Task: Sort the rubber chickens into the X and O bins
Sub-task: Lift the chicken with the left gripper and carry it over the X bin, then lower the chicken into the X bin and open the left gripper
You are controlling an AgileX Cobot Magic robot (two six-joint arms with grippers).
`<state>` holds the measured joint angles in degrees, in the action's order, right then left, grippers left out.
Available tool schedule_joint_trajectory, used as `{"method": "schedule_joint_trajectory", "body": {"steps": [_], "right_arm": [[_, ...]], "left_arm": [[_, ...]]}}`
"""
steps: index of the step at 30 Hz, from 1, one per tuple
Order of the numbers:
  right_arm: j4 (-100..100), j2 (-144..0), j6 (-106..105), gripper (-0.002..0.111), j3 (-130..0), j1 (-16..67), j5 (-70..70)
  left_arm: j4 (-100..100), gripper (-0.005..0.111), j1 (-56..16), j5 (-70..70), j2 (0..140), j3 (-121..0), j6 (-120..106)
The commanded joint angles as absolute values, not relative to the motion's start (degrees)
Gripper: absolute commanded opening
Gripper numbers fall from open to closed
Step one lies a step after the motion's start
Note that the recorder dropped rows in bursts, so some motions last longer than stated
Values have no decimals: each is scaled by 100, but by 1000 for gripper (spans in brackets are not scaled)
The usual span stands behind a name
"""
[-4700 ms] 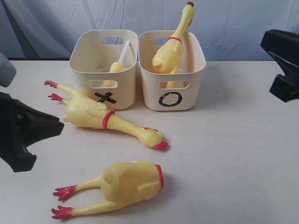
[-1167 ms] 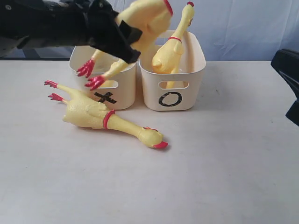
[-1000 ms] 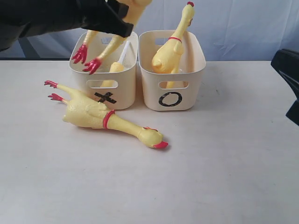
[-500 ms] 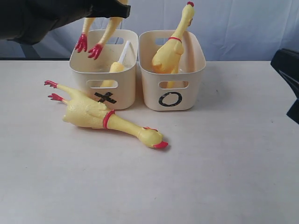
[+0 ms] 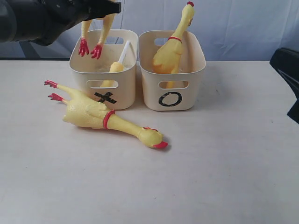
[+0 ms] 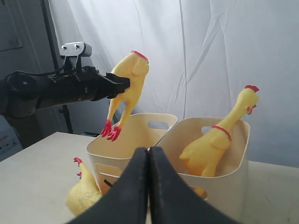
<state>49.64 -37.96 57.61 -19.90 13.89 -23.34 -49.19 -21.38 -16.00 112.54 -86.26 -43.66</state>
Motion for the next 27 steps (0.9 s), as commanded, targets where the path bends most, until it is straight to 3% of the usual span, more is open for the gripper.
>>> {"method": "schedule_joint_trajectory", "body": {"steps": [1, 27], "right_arm": [[4984, -3759, 5761, -1, -1963, 1376, -2557], [4984, -3759, 5761, -1, -1963, 1376, -2592]], "left_arm": [[-4883, 0, -1885, -1229, 11528, -8918, -3952], [-3392, 0, -1818, 239, 12104, -8939, -3952]]}}
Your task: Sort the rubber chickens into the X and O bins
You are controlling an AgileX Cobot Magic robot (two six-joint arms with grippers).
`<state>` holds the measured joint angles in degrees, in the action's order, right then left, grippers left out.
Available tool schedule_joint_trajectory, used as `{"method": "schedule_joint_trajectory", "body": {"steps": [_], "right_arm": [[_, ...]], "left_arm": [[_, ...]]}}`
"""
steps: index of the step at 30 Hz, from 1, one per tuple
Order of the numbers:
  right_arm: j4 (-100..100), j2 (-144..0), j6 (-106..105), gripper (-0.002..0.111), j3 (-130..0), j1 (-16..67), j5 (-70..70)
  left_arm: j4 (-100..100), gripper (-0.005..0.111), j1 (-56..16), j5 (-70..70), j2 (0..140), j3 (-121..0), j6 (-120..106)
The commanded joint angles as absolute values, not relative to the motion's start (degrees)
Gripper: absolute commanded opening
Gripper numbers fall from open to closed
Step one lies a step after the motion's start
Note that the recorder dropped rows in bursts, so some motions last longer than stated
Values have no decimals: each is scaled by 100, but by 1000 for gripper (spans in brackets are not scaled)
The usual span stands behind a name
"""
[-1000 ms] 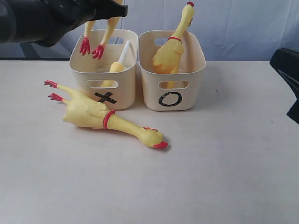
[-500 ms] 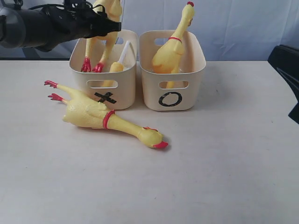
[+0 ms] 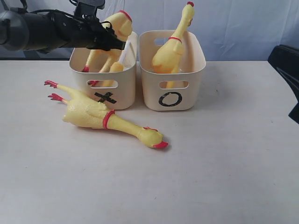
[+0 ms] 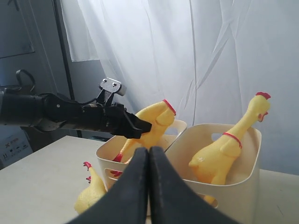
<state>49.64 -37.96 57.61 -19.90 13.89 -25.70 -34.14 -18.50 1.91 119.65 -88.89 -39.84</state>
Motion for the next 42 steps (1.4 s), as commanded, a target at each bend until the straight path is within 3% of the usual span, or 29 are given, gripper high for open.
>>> {"method": "schedule_joint_trajectory", "body": {"steps": [1, 8, 15, 20, 32, 36, 40, 42], "right_arm": [[4984, -3759, 5761, -1, -1963, 1376, -2592], [4984, -3759, 5761, -1, -1963, 1376, -2597], [4984, -3759, 5761, -1, -1963, 1376, -2597], [4984, -3759, 5761, -1, -1963, 1376, -2597], [4995, -3759, 5761, -1, -1963, 1376, -2595], [5170, -3759, 5761, -1, -1963, 1376, -2609], [5264, -3759, 5761, -1, -1963, 1376, -2609], [5264, -3759, 5761, -1, -1963, 1376, -2609]], "left_arm": [[-3392, 0, -1818, 264, 12134, -8939, -3952], [-3392, 6, -1818, 264, 12268, -8939, -3943], [-3392, 55, -1818, 207, 12268, -8939, -3943], [-3392, 65, -1818, 193, 12258, -8939, -3943], [-2571, 62, -1818, 1006, 11276, -8939, -3954], [-1862, 38, -1818, 1775, 10864, -8939, -3954], [-1459, 0, -1818, 2561, 10258, -8939, -3942], [-1324, 0, -1818, 2817, 9914, -8939, -3632]]}}
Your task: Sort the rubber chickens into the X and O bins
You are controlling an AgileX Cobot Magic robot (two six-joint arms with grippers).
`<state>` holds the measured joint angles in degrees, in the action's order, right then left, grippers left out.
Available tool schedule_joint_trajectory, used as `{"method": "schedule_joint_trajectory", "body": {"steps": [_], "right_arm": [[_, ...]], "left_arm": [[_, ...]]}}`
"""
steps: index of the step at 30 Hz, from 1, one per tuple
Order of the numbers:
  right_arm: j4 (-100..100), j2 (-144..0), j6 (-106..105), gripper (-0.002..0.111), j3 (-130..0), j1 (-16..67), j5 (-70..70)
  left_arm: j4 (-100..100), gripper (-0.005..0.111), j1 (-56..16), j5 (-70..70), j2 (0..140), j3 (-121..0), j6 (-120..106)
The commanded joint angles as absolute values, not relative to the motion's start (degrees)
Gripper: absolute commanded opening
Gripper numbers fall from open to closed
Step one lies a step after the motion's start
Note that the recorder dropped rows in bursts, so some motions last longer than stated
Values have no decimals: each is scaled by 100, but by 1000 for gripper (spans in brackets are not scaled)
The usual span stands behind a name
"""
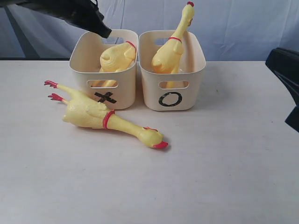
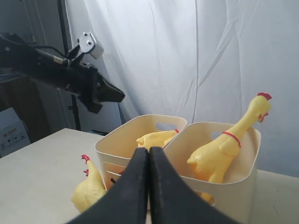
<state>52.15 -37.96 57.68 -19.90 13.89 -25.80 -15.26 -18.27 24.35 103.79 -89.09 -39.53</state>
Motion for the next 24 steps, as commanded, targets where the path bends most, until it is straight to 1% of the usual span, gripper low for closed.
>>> {"method": "schedule_joint_trajectory", "body": {"steps": [1, 6, 9, 17, 20, 24], "right_arm": [[5264, -3759, 5761, -1, -1963, 1376, -2609], [5298, -3759, 5761, -1, -1963, 1376, -2609], [5640, -3759, 5761, -1, -1963, 1376, -2609], [6640, -3759, 6490, -1, -1963, 1376, -2663], [7004, -3848, 6762, -1, -1976, 1376, -2745], [7015, -4153, 6836, -1, -1976, 1376, -2969]], "left_arm": [[-1184, 0, -1818, 2906, 9779, -8939, -3448], [-460, 0, -1818, 3558, 9353, -8939, -2765], [-171, 0, -1818, 3827, 9056, -8723, -2626], [-43, 0, -1818, 4002, 8005, -7451, -2479], [-54, 0, -1818, 3901, 7467, -6915, -2170], [-98, 0, -1818, 3572, 6726, -6123, -1779]]}}
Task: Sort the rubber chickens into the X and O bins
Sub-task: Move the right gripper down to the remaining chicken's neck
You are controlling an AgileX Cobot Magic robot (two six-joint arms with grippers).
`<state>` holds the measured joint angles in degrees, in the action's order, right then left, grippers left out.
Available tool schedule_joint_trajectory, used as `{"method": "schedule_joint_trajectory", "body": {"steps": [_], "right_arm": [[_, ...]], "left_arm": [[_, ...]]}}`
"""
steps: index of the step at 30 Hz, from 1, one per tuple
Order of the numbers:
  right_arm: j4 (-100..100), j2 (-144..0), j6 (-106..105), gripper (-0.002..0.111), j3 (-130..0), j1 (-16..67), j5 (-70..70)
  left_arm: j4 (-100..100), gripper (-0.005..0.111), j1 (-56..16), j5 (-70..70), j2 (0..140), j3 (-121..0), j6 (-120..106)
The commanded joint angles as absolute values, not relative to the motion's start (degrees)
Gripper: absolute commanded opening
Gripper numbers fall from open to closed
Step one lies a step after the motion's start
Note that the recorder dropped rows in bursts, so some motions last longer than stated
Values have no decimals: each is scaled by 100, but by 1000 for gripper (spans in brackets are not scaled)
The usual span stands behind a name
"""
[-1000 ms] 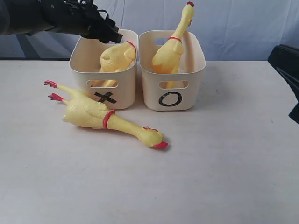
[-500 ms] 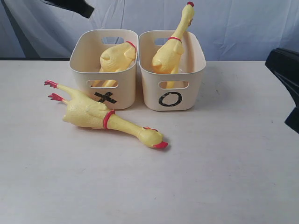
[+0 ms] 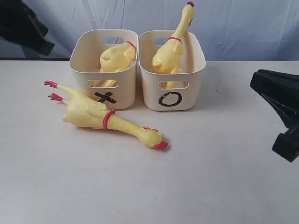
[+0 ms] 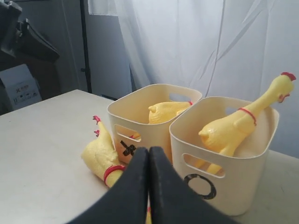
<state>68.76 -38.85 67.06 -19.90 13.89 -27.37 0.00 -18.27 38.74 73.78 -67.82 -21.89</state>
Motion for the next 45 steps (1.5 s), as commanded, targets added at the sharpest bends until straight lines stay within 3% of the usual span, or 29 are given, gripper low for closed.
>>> {"method": "schedule_joint_trajectory", "body": {"steps": [1, 17, 28, 39, 41, 45], "right_arm": [[7015, -4258, 6836, -1, -1976, 1376, -3034], [8787, -6247, 7821, -1, -3250, 1412, -3485], [9380, -7640, 7822, -1, -4116, 2687, -2251], [9631, -9376, 7822, 0, -5155, 3692, -1542], [9631, -9653, 7799, 9, -5287, 3834, -1327], [9731, -10092, 7799, 43, -5510, 4040, -859]], "left_arm": [[-180, 0, -1818, 3527, 6536, -5924, -1753], [-1004, 0, -1818, 3475, 3779, -3219, -1629], [-1361, 0, -1818, 3548, 2529, -2670, -1641], [-1349, 0, -1818, 3592, 2130, -2670, -1665], [-1349, 0, -1818, 3592, 2089, -2670, -1665], [-1349, 0, -1818, 3623, 2069, -2670, -1665]]}}
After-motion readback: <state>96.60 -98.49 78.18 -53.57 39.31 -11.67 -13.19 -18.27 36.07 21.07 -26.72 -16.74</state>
